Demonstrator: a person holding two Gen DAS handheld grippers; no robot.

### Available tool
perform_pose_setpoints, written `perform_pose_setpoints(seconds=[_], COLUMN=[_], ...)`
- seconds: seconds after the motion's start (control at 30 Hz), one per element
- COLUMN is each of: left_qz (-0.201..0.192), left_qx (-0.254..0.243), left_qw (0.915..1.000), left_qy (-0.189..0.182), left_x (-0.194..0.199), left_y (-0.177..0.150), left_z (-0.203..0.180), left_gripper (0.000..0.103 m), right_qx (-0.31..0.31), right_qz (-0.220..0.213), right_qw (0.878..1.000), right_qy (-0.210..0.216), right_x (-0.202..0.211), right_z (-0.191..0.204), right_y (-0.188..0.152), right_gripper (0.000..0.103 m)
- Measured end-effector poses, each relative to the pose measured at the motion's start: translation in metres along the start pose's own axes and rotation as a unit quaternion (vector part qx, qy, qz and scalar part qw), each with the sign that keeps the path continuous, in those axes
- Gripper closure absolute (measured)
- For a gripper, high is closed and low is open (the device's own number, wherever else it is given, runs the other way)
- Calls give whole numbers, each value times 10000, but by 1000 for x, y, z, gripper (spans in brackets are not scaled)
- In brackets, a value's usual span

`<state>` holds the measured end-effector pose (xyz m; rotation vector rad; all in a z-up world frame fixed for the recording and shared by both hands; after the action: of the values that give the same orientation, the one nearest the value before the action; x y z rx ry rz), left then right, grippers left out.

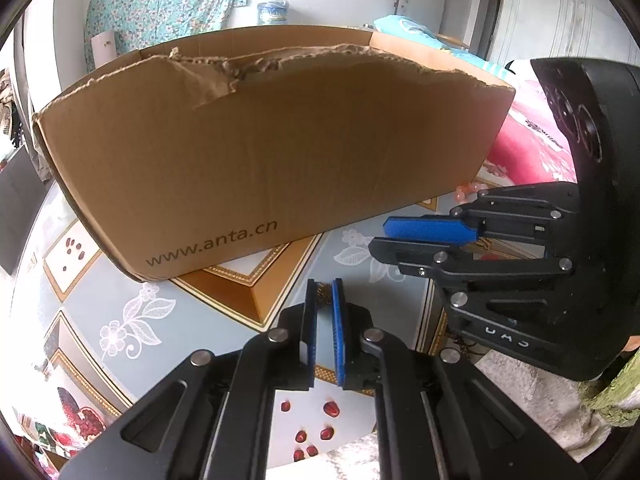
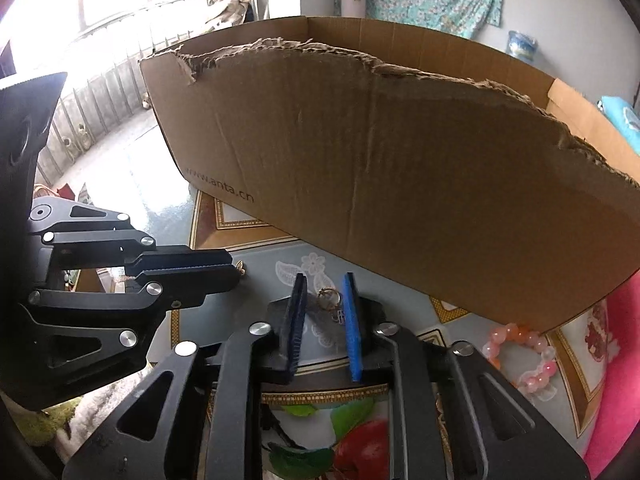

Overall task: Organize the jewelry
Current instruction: 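Grasp a second small gold ring with the right gripper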

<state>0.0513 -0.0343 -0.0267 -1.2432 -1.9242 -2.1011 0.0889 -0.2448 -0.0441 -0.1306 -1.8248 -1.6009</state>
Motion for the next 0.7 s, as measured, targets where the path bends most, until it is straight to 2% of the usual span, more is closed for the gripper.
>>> perform_pose_setpoints(seconds=[0.3,0.7], left_qz=[-52,-61], left_qx=[71,137], left_qw=[10000,9999], left_qy=[-43,-32], left_x=[1,4], left_y=[-1,-1], left_z=[3,9], left_gripper=[97,97], right_qx=[-22,-195], right_qz=[-27,-157], right_qw=[10000,9997], right_qy=[-47,-18], right_x=[-8,14], right_z=[5,-11], right_y=[3,11], right_gripper=[94,94])
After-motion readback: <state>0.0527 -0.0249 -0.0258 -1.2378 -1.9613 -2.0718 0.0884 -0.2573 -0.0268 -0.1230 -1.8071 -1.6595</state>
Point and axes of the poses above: each gripper's, at about its wrist camera, not at the fingertips, and x roughly against the way its jaws point, z to its left, y to its top, the point moved 3 cm from there along -x, roughly the way its jaws point, and after that the axes turned 15 degrees about -z, right-handed, at the moved point
